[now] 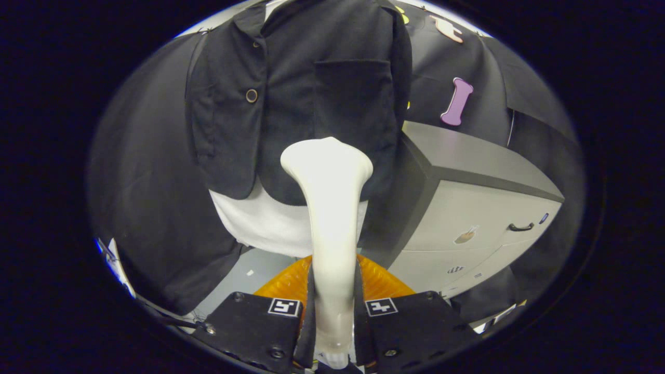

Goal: Iron the clothes twice with a garment steamer, once on the left side and once on the right side.

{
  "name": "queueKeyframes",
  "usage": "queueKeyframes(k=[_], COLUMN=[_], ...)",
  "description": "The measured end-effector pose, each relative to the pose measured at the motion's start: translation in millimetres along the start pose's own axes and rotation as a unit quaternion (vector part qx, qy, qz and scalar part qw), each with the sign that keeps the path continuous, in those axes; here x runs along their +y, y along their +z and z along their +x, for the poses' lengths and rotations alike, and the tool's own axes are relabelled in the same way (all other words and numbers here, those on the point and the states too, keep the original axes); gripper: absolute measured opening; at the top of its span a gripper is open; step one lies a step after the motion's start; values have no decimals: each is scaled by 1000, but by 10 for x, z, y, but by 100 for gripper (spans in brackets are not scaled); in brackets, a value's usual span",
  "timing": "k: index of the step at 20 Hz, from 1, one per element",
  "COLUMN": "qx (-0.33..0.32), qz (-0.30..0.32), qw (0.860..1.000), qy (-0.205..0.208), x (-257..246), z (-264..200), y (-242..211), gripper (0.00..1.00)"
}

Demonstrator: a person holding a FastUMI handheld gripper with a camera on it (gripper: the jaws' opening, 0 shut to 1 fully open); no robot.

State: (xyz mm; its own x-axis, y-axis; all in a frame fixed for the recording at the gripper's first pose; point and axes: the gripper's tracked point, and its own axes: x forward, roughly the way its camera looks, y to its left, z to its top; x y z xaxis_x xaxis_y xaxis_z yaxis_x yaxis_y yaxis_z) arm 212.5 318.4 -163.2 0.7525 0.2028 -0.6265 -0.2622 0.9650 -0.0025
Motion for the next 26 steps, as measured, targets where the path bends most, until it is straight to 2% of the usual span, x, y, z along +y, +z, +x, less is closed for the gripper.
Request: queueKeyframes(k=[7, 11, 15, 19, 23, 26], qx=[20, -18, -78, -154, -243, -310], qz=[-4, -17, -32, -46, -51, -47], qw=[1000, 999, 994, 983, 964, 945], qy=[19, 40, 68, 85, 91, 93], x=[230, 464, 760, 1010, 1302, 1547], z=[-3, -274, -685, -1079, -1422, -1711], y=[-510, -281, 309, 1057, 1826, 2508], gripper=[33, 33, 33, 32, 32, 32])
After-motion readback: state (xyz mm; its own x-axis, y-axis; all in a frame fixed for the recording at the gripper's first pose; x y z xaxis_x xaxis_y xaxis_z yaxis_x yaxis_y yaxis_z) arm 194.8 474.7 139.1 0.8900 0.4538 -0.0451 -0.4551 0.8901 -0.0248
